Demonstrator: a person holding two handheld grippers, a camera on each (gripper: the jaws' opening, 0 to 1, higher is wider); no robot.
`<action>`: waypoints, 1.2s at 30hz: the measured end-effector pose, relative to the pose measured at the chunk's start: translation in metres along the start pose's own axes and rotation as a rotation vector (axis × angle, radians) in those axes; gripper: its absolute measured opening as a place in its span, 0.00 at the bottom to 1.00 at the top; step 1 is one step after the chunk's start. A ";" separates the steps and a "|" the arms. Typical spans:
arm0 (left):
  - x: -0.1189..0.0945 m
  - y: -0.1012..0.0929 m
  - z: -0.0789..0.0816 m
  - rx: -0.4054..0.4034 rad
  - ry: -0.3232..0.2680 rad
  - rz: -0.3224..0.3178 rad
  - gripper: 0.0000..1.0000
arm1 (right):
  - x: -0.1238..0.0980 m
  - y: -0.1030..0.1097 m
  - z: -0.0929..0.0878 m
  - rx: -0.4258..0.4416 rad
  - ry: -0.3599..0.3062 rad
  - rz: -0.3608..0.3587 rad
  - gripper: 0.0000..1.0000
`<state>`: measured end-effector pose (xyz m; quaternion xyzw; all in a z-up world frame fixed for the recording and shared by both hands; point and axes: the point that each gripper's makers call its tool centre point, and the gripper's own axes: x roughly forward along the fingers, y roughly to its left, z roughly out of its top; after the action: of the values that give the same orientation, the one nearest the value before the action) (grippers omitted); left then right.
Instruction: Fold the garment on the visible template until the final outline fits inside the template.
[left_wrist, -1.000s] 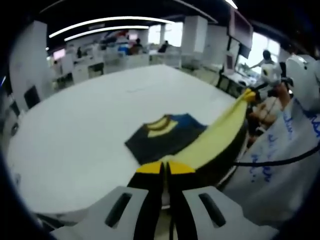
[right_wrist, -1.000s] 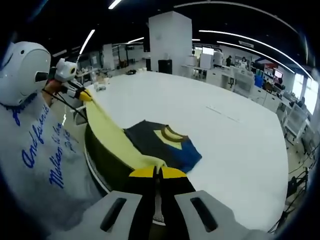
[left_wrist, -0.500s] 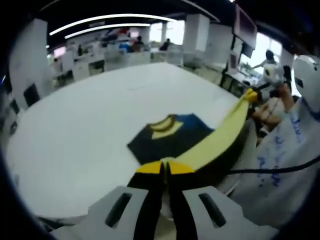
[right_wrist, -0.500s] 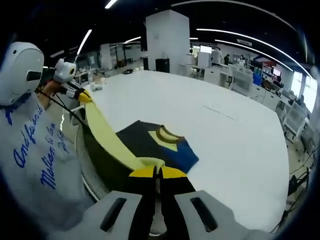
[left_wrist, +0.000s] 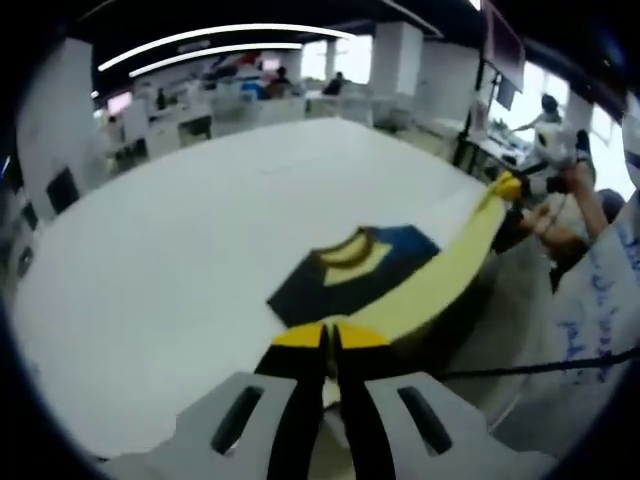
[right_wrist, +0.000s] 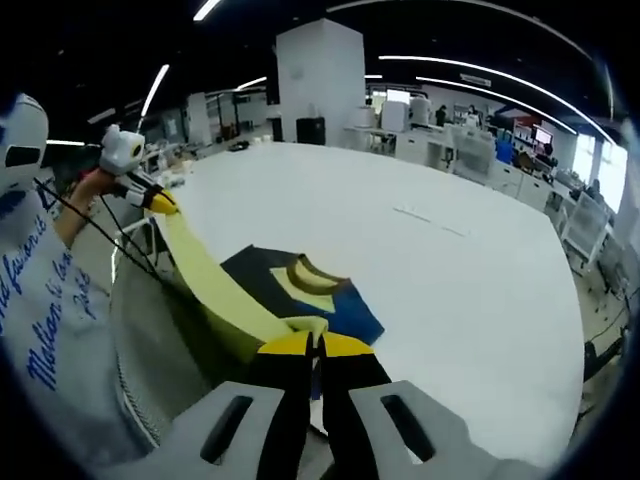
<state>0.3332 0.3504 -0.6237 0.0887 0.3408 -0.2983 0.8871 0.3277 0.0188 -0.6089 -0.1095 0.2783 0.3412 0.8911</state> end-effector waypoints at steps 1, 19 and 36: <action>0.004 0.002 -0.001 0.001 0.000 0.002 0.00 | 0.003 -0.001 0.000 0.002 0.001 -0.001 0.03; 0.054 0.025 -0.013 0.031 0.035 0.002 0.00 | 0.053 -0.025 -0.026 0.022 0.053 -0.009 0.03; 0.092 0.045 -0.011 0.102 0.070 0.028 0.00 | 0.082 -0.044 -0.033 0.004 0.066 -0.045 0.03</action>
<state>0.4078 0.3476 -0.6951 0.1487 0.3547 -0.2993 0.8732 0.3938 0.0184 -0.6824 -0.1251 0.3055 0.3168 0.8892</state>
